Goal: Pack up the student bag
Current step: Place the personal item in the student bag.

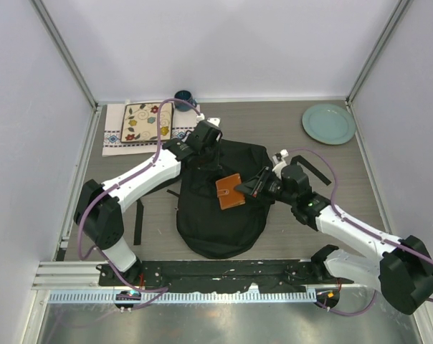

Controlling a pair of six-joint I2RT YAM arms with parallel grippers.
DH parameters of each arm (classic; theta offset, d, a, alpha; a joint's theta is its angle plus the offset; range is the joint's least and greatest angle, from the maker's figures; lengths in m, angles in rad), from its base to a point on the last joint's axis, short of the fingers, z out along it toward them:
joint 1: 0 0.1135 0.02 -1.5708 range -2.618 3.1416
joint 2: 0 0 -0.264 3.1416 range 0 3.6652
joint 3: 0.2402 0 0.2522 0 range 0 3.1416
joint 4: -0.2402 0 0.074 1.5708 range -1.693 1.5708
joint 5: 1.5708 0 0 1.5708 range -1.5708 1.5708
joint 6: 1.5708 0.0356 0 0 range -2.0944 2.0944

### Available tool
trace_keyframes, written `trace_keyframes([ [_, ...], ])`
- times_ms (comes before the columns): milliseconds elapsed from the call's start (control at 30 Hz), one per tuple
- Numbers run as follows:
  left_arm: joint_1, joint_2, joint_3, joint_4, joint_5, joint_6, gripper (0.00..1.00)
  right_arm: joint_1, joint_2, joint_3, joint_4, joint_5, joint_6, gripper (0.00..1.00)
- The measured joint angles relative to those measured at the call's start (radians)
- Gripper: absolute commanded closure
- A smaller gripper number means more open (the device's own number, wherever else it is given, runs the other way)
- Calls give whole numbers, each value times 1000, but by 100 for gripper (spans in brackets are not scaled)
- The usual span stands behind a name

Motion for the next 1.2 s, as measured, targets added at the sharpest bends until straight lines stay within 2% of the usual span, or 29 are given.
trace_keyframes([
  [300,0,-8,-8,1,-4,-42,100,82,112,-75,201,-2,128,99],
  [733,2,-47,-55,28,-3,-51,100,92,248,-103,387,10,211,99],
  [967,1,-74,-81,47,0,-51,100,54,252,-138,444,16,214,99],
  [1200,1,-97,-109,58,11,-66,100,-3,242,-159,432,16,214,100],
])
